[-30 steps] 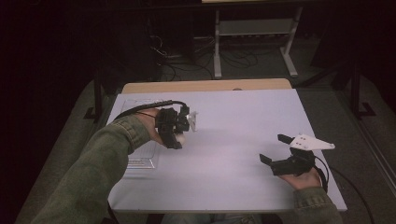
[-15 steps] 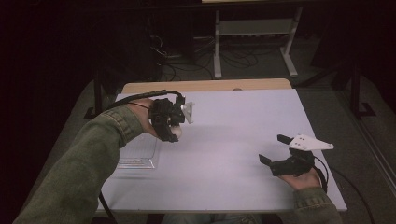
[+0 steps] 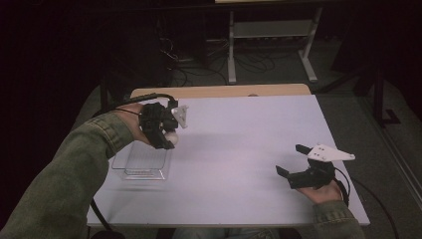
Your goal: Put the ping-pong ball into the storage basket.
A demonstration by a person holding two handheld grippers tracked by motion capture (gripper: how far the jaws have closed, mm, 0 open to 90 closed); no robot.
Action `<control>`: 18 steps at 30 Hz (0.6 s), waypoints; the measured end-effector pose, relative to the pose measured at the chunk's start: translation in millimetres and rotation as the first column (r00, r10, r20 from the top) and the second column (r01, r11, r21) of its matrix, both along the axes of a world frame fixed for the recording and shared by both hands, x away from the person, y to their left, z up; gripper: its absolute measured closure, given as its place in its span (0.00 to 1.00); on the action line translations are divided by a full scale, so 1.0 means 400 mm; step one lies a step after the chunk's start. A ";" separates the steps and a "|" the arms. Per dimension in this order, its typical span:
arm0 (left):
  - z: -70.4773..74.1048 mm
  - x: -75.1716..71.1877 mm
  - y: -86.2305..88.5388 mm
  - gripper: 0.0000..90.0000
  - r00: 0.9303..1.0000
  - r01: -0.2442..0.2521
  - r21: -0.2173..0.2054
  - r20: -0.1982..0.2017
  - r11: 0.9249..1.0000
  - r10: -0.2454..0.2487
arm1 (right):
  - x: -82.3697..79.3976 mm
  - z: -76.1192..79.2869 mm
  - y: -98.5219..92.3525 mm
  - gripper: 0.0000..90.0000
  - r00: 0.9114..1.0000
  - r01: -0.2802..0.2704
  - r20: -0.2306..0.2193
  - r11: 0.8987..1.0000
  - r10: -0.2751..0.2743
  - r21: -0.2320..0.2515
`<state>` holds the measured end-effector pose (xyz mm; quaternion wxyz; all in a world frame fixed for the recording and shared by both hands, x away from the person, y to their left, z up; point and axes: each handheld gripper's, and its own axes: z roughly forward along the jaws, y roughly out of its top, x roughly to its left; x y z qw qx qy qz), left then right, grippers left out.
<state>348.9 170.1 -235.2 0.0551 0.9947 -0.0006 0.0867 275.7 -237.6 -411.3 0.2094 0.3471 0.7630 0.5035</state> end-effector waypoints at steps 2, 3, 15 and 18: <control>0.000 0.003 0.015 0.56 1.000 -0.012 0.010 0.002 1.000 0.012 | 0.000 0.000 0.000 0.00 1.000 0.000 0.000 1.000 0.000 0.000; 0.000 0.005 0.020 0.56 1.000 -0.017 0.013 0.004 1.000 0.017 | -0.001 0.000 -0.001 0.00 1.000 0.001 0.000 1.000 -0.001 0.000; 0.002 0.005 0.072 0.56 0.999 -0.045 0.009 0.014 0.999 0.045 | -0.002 0.000 -0.005 0.00 1.000 0.004 -0.001 1.000 -0.004 0.006; -0.004 0.005 0.080 0.56 0.999 -0.049 0.011 0.010 0.999 0.049 | -0.003 0.000 -0.006 0.00 1.000 0.004 0.001 1.000 -0.004 0.013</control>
